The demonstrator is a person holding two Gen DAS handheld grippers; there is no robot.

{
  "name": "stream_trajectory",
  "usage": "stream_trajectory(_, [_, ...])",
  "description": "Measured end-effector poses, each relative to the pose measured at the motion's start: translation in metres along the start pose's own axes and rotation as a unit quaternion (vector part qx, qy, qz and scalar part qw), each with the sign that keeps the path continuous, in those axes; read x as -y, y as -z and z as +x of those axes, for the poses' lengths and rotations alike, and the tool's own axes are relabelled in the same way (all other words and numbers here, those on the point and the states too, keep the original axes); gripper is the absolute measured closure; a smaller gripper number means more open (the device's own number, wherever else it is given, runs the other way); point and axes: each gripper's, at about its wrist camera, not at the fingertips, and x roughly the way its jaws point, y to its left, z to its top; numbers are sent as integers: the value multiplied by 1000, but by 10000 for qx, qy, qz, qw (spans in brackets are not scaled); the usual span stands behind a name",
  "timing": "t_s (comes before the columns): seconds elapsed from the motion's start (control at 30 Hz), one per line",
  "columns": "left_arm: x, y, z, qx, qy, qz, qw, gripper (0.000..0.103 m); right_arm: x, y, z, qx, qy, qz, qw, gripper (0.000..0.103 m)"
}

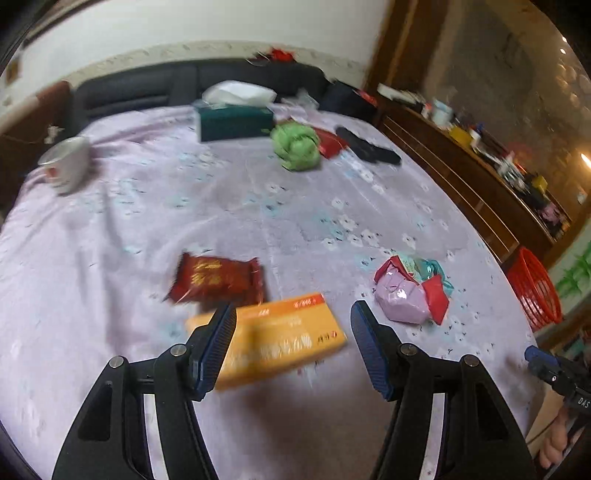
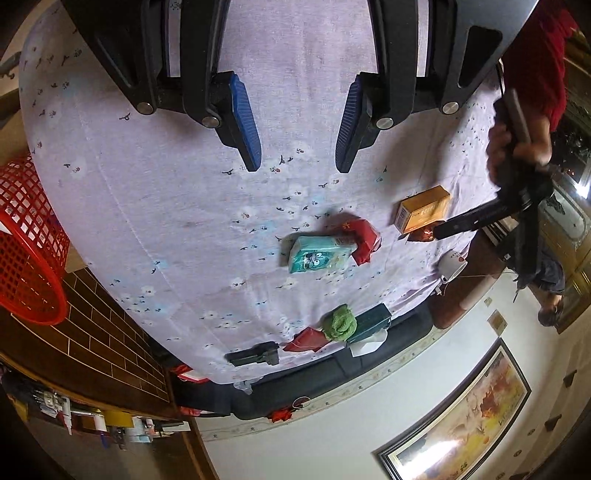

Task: Collect trash
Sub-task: 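Move both open tools back over the table, then grasp the orange medicine box with the left tool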

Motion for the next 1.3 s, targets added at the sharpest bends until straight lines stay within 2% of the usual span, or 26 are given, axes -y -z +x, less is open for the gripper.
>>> stream_trajectory(0.13, [-8,-6,17,-274,-53,23,9996,40,2,1,0,-22,30,31,10000,58])
stream_trajectory(0.27, [-9,4,16,-381,-88,189,9991,40,5,0,2,-48,31,79,10000,57])
stream_trajectory(0.4, [10,28,1,-608,82,608,9963,39,5,0,8,-112,-15,92,9999,57])
stream_trajectory(0.43, [18,36,-3,-677,205,751,9947,32,4,0,9,-135,-41,83,9999,57])
stream_trajectory(0.47, [26,44,-8,-710,321,941,9925,31,3,0,11,-151,-53,73,9998,58])
stream_trajectory(0.57, [42,54,-15,-636,202,1271,9896,31,-2,-1,14,-181,-74,24,9998,57])
stream_trajectory(0.63, [46,51,-19,-315,-51,1417,9894,30,-5,-3,16,-197,-82,-5,9998,57])
stream_trajectory(0.7, [41,42,-16,-205,-199,1364,9902,30,-10,-4,17,-193,-97,-40,9998,57])
stream_trajectory(0.77, [28,29,-5,-233,-150,1165,9928,30,-14,-4,17,-177,-84,-99,9998,57])
stream_trajectory(0.87, [6,17,19,-605,-85,754,9953,30,-16,-5,18,-192,-62,-120,9997,57])
stream_trajectory(0.93, [-1,17,22,-764,429,548,9946,30,-16,-5,19,-210,-70,-118,9997,57])
stream_trajectory(1.0, [0,25,20,-947,754,531,9912,30,-17,-6,20,-220,-40,-151,9996,57])
stream_trajectory(1.1, [21,47,14,-1054,754,987,9867,30,-20,-12,27,-273,-19,-215,9994,57])
stream_trajectory(1.17, [31,55,12,-1010,629,1078,9870,30,-25,-19,35,-332,-79,-254,9991,57])
stream_trajectory(1.3, [34,49,16,-810,276,581,9946,30,-42,-33,50,-307,-106,-413,9986,58])
